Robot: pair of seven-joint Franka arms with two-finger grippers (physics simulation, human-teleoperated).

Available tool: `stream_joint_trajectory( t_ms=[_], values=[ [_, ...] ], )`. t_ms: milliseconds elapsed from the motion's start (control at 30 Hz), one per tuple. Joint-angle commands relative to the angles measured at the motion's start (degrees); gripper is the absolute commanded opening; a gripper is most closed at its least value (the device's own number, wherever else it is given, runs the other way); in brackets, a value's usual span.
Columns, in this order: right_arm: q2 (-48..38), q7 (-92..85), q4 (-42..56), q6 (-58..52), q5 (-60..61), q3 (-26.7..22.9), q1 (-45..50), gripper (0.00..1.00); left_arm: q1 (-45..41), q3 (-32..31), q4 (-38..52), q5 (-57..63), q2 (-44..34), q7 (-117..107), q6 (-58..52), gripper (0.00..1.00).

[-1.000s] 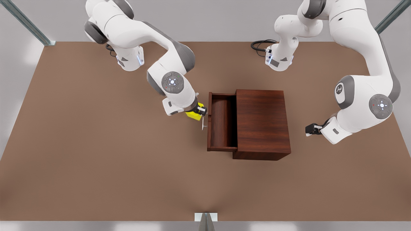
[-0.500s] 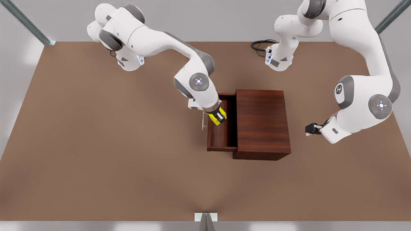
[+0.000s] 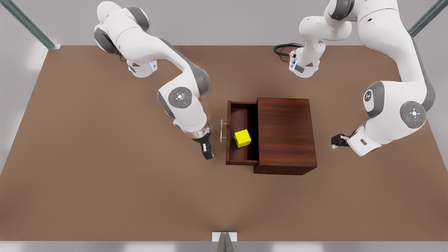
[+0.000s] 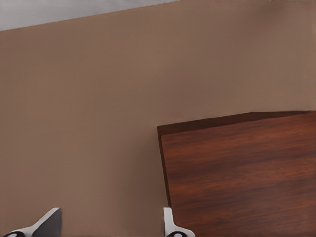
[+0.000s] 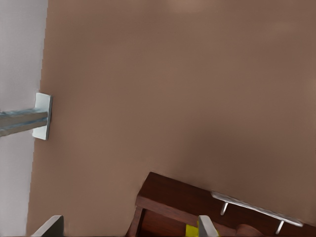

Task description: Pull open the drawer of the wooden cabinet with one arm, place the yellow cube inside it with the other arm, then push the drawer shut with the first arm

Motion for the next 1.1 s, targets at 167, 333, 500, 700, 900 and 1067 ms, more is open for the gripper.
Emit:
stream_joint_trajectory(
  t_ms=[167, 333, 500, 700, 900, 1067],
  values=[
    [-6.3, -98.6, 0.3, -28.6, -9.1, -0.1, -32.7, 1.00, -30.7, -1.1, 8.3, 4.5, 4.4, -60.0, -1.3, 1.00],
    [-8.0, -113.2, -3.5, -31.0, -5.2, -4.7, -27.5, 1.00, -41.0, -1.2, 16.2, 6.8, 16.3, -91.5, 9.3, 1.00],
    [-6.8, -113.8, -14.5, -19.6, -0.5, -13.3, -20.5, 1.00, -43.3, -0.7, 16.9, 7.9, 23.6, -96.0, 23.5, 1.00],
    [-16.1, -113.0, -28.4, -8.6, 2.4, -13.7, -23.8, 1.00, -44.0, -0.8, 17.2, 10.5, 29.7, -97.1, 29.2, 1.00],
    [-15.4, -112.6, -27.8, -9.0, 2.3, -13.9, -23.7, 1.00, -44.5, -0.6, 13.4, 15.0, 29.6, -92.0, 27.8, 1.00],
    [-15.3, -112.6, -27.8, -9.0, 2.1, -13.9, -23.7, 1.00, -43.9, -0.5, 13.2, 14.7, 28.8, -86.6, 20.9, 1.00]
  ],
)
